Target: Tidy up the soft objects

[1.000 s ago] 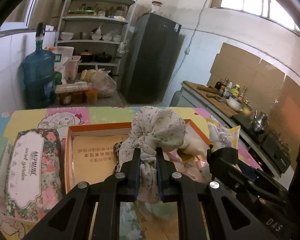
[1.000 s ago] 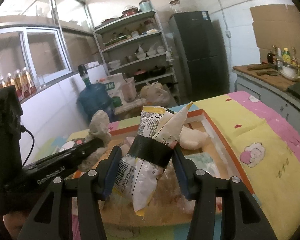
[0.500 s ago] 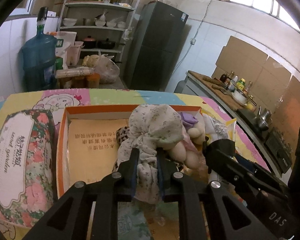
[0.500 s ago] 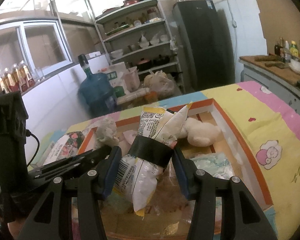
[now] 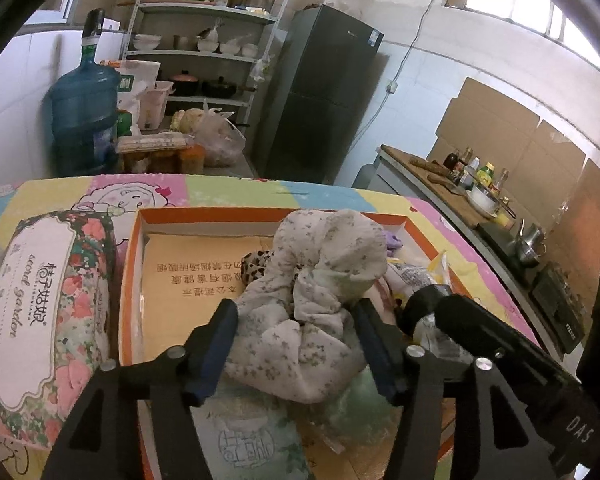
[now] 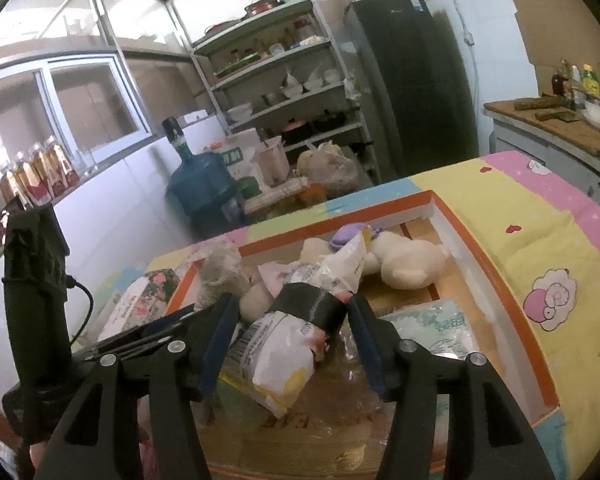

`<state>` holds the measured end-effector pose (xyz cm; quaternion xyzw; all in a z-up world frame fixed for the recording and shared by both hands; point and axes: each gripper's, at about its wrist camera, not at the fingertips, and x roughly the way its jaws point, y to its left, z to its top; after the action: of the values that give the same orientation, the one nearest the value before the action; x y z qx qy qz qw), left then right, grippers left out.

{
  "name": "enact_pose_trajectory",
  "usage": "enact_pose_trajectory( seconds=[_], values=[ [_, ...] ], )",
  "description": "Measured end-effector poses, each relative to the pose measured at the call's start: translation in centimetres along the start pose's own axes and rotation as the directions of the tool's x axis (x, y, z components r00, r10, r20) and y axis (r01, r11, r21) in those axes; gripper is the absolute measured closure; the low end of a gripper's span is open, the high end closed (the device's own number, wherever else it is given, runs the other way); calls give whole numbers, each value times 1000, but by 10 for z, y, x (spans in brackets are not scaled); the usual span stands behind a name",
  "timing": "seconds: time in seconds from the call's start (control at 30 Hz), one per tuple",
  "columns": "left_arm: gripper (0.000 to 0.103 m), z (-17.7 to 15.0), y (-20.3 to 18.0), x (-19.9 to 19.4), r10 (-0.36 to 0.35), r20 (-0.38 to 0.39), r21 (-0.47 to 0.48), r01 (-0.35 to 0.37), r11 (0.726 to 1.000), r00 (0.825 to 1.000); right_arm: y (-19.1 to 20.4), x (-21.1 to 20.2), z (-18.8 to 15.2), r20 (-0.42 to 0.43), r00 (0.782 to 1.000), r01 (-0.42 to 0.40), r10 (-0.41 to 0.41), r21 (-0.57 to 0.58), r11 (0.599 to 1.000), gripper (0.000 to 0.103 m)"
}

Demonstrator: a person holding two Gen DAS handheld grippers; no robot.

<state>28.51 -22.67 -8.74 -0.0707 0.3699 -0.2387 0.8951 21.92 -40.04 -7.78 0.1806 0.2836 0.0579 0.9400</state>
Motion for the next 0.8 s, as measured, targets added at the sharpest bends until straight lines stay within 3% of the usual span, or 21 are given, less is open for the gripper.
enact_pose_trajectory(
  seconds=[0.1,0.53,0.8],
  values=[
    [31,-1,-4,-5,7,20,14,-8,1000,1000,1,-5,-1,18,1000,-2,2,1,1000,43],
    [31,-2,-11,-31,20,81,30,-23,999,996,11,-28,-2,73,997,11,-10,-22,1000,43],
    [31,-9,-16,-65,93,151,67,-104,992,984,30,-48,-6,105,994,15,-9,-55,998,43]
  ],
)
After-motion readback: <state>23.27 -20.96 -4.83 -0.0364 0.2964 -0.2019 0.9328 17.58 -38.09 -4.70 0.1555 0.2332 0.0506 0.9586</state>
